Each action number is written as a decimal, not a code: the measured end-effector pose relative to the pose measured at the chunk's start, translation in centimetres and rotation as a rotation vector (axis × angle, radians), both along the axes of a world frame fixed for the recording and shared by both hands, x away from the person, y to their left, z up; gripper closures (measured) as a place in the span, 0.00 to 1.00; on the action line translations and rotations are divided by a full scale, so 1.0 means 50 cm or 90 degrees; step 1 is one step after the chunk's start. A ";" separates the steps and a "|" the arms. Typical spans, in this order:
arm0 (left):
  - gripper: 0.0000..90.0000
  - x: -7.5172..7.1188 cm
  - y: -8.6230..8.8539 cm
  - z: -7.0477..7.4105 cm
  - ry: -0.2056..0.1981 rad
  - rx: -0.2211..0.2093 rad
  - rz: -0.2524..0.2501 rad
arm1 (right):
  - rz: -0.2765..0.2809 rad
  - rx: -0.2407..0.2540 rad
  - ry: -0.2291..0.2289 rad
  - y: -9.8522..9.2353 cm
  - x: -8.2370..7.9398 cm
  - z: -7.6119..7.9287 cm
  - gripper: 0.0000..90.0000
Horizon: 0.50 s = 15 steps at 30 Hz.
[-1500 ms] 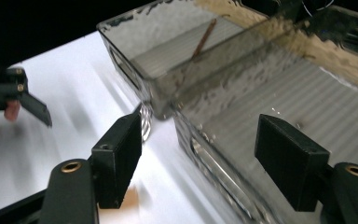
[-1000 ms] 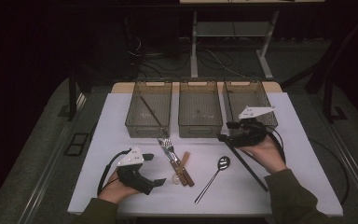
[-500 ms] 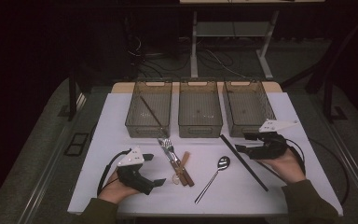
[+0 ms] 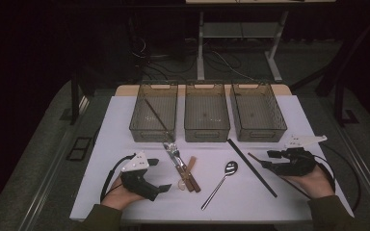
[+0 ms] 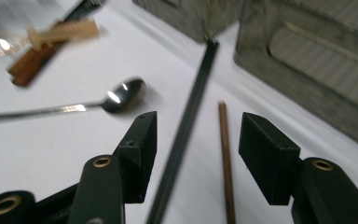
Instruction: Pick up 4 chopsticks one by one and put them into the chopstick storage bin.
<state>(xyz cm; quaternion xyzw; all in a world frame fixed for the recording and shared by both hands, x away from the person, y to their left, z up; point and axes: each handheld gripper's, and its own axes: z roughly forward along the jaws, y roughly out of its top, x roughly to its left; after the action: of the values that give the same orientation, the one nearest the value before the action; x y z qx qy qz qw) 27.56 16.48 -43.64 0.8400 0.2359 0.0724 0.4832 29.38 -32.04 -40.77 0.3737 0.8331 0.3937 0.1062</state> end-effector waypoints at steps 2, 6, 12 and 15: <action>0.00 0.000 0.000 0.000 0.000 -0.001 0.001 | -0.001 -0.009 0.007 -0.010 -0.007 -0.006 0.54; 0.00 -0.001 -0.001 0.000 0.001 -0.001 0.001 | -0.003 -0.020 0.018 -0.027 -0.018 -0.020 0.64; 0.00 0.000 -0.001 0.000 -0.001 0.000 0.000 | -0.006 -0.032 0.042 -0.049 -0.035 -0.032 0.76; 0.00 -0.001 -0.001 0.000 0.001 0.000 0.000 | -0.011 -0.043 0.052 -0.061 -0.040 -0.038 0.79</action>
<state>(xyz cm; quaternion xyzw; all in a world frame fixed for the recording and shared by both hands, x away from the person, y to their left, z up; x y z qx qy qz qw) 27.54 16.46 -43.66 0.8401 0.2364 0.0723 0.4828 27.38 -35.10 -42.68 0.3929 0.8461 0.3492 0.0883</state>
